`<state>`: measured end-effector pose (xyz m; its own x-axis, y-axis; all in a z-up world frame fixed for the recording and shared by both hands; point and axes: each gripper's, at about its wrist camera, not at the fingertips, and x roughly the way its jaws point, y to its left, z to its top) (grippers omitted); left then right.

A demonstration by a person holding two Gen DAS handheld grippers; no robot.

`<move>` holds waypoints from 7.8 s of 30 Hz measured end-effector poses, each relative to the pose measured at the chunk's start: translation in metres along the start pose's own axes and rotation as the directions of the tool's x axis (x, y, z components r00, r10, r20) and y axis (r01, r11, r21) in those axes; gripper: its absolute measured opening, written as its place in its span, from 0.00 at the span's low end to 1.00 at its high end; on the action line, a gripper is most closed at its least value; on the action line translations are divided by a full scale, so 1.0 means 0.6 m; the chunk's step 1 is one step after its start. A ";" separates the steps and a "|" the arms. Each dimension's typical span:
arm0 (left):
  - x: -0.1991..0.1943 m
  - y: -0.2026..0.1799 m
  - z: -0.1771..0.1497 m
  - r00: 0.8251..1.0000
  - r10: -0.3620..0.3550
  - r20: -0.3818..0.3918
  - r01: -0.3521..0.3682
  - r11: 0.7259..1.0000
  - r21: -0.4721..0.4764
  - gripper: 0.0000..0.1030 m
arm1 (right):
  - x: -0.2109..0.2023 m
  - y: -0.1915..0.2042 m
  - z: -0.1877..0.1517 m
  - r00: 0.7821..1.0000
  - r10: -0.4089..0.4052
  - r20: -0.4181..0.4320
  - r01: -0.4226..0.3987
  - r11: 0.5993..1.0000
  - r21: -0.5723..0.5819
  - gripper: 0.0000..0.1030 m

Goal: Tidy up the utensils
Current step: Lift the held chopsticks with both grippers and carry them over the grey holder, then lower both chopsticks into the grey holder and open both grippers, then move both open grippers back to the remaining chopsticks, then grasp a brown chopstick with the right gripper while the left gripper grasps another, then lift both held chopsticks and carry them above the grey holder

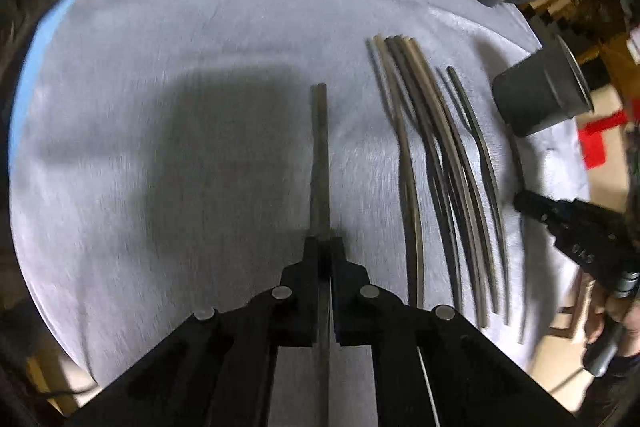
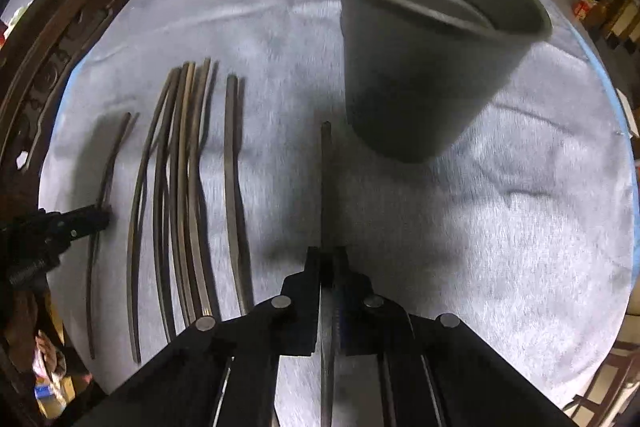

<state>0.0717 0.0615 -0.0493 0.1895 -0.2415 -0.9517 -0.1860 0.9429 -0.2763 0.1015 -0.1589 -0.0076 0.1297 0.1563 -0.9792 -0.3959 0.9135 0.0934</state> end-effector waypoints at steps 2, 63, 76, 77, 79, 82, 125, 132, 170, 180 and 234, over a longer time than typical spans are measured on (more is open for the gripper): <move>-0.001 0.008 0.005 0.999 -0.013 -0.031 0.012 1.000 -0.014 0.05 | 0.000 -0.009 0.007 0.999 0.026 -0.039 -0.025 1.000 0.015 0.09; -0.322 -0.059 -0.096 0.527 -0.241 0.815 0.230 0.964 0.137 0.06 | -0.382 -0.061 -0.194 0.449 -0.178 0.876 -0.077 0.969 0.237 0.06; -0.296 -0.196 0.018 0.483 -0.331 0.811 0.241 0.940 0.240 0.06 | -0.393 -0.050 -0.112 0.295 -0.199 0.934 -0.090 0.968 0.235 0.06; -0.293 -0.205 0.023 0.483 -0.328 0.812 0.229 0.942 0.245 0.06 | -0.395 -0.051 -0.105 0.289 -0.202 0.936 -0.088 0.968 0.236 0.06; -0.286 -0.221 0.035 0.480 -0.330 0.813 0.220 0.942 0.253 0.06 | -0.398 -0.057 -0.087 0.277 -0.203 0.939 -0.100 0.966 0.239 0.06; -0.272 -0.245 0.058 0.484 -0.332 0.809 0.210 0.942 0.261 0.06 | -0.395 -0.066 -0.062 0.284 -0.207 0.936 -0.109 0.963 0.246 0.06; -0.114 0.027 -0.126 0.806 0.077 0.586 -0.035 0.996 -0.082 0.84 | -0.179 -0.038 -0.185 0.776 0.044 0.629 -0.205 0.961 0.186 0.80; -0.059 0.029 -0.147 0.858 0.077 0.508 -0.049 0.996 -0.068 0.84 | -0.092 0.002 -0.138 0.892 0.093 0.442 -0.158 0.981 0.112 0.50; 0.022 -0.105 -0.106 0.924 0.188 0.333 -0.238 0.964 0.115 0.69 | -0.012 0.003 -0.142 0.955 0.117 0.274 -0.184 0.955 0.234 0.10; 0.004 -0.098 -0.112 0.952 0.136 0.274 -0.182 0.972 0.150 0.06 | -0.026 0.018 -0.130 0.960 0.119 0.254 -0.176 0.961 0.214 0.12; -0.126 0.004 -0.038 0.963 -0.043 0.265 0.043 0.999 0.007 0.05 | -0.035 -0.021 -0.046 0.947 0.119 0.300 -0.170 0.974 0.151 0.06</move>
<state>0.0351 0.0770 0.0187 0.4466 -0.2128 -0.8691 -0.1711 0.9331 -0.3163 0.0788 -0.1837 0.0068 0.3485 0.3691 -0.8616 -0.2705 0.9197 0.2845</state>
